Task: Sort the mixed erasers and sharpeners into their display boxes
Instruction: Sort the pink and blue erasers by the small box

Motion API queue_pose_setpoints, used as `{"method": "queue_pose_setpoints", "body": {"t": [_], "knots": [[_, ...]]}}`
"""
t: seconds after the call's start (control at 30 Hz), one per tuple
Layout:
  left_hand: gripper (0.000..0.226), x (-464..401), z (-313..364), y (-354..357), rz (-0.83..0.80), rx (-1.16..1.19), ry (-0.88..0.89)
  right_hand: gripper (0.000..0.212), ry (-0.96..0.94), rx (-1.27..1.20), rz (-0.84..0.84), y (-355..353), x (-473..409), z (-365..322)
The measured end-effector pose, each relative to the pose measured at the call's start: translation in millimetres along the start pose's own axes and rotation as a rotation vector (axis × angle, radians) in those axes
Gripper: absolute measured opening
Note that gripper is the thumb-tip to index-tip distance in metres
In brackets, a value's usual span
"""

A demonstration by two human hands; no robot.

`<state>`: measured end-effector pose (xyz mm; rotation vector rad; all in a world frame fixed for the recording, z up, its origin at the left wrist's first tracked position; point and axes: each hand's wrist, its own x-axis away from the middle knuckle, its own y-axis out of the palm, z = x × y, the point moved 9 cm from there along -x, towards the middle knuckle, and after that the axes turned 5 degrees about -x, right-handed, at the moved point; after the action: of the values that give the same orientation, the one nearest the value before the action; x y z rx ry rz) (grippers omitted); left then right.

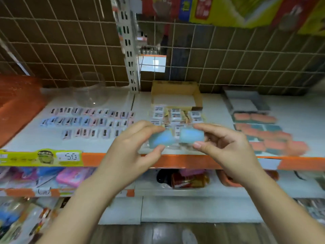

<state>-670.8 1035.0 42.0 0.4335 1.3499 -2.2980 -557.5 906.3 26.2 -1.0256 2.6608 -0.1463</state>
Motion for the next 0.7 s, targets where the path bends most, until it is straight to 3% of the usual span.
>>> {"method": "queue_pose_setpoints", "body": {"t": [0.13,0.47,0.6,0.7], "knots": [[0.035,-26,34,45,0.000,0.039,-0.008,0.043,-0.027,0.064,0.027,-63,3,17],[0.039,-114,88,183,-0.061,0.020,-0.068,0.029,-0.056,0.300,0.043,-252,-16,82],[0.043,-149,102,220,-0.143,0.006,-0.073,0.031,0.025,0.383,0.076,-299,-36,117],[0.031,-177,107,244,-0.197,-0.029,-0.105,0.028,0.107,0.413,0.088,-313,-47,141]]}}
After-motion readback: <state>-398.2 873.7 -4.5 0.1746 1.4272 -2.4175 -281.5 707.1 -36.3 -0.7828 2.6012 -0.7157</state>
